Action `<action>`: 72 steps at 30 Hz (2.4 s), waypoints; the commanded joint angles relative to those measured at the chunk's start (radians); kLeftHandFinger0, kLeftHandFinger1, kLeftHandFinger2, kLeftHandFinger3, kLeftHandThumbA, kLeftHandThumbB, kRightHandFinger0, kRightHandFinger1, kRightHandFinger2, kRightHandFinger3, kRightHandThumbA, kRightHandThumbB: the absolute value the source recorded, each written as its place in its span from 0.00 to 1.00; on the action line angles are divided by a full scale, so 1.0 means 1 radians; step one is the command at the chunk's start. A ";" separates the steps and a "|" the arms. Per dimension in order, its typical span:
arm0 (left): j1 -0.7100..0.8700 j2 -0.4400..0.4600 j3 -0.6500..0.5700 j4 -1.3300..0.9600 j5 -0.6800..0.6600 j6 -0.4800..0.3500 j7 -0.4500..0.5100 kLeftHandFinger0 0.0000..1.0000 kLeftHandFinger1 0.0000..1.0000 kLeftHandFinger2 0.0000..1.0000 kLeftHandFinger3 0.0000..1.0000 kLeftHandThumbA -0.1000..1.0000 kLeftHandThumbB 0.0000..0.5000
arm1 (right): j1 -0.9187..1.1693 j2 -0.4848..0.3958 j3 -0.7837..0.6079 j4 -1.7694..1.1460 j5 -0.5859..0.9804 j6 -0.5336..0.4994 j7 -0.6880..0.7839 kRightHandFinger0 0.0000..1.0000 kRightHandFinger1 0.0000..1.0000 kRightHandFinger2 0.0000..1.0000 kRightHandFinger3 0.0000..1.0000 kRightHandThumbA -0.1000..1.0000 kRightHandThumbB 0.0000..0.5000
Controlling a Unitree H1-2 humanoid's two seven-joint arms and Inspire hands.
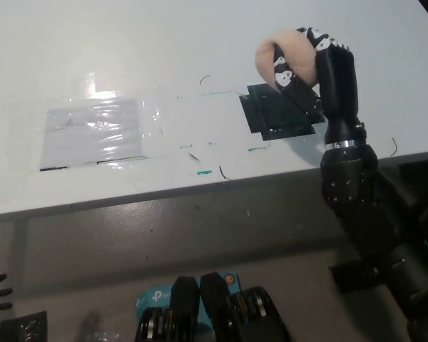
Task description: The robot uses its right hand to grab and squeeze a pink dumpling toy kept on the black mask on the desk
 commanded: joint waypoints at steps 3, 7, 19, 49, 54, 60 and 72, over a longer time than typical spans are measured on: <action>-0.012 0.031 0.023 -0.028 -0.005 -0.012 -0.001 0.70 0.75 0.82 0.92 1.00 0.22 | -0.038 -0.008 0.004 -0.016 -0.026 -0.077 -0.113 0.00 0.12 0.44 0.10 0.00 0.56; -0.018 0.038 0.022 -0.024 -0.010 -0.016 -0.014 0.71 0.77 0.85 0.95 1.00 0.23 | -0.033 -0.002 0.020 0.005 -0.028 -0.077 -0.123 0.00 0.08 0.41 0.09 0.00 0.54; -0.025 0.037 0.027 -0.033 -0.008 -0.006 -0.002 0.71 0.76 0.86 0.95 1.00 0.22 | -0.027 0.009 0.026 0.058 -0.028 -0.077 -0.138 0.00 0.06 0.42 0.09 0.00 0.52; -0.011 0.040 0.025 -0.041 -0.005 0.006 -0.006 0.74 0.78 0.87 0.96 1.00 0.20 | -0.097 -0.055 0.208 0.283 -0.057 0.444 0.693 1.00 1.00 1.00 1.00 0.07 0.05; -0.009 0.039 0.027 -0.027 -0.006 -0.008 -0.008 0.70 0.75 0.84 0.92 1.00 0.25 | -0.058 -0.070 0.232 0.179 -0.106 0.508 0.650 1.00 1.00 1.00 1.00 0.36 0.46; -0.005 0.037 0.027 -0.032 0.001 -0.007 0.001 0.69 0.73 0.82 0.94 1.00 0.20 | -0.027 -0.083 0.220 0.076 -0.127 0.544 0.592 1.00 1.00 1.00 1.00 0.51 0.73; -0.003 0.035 0.025 -0.031 0.009 -0.003 0.006 0.68 0.73 0.82 0.93 1.00 0.22 | 0.006 -0.118 0.161 -0.074 -0.103 0.556 0.567 1.00 1.00 1.00 1.00 0.56 0.70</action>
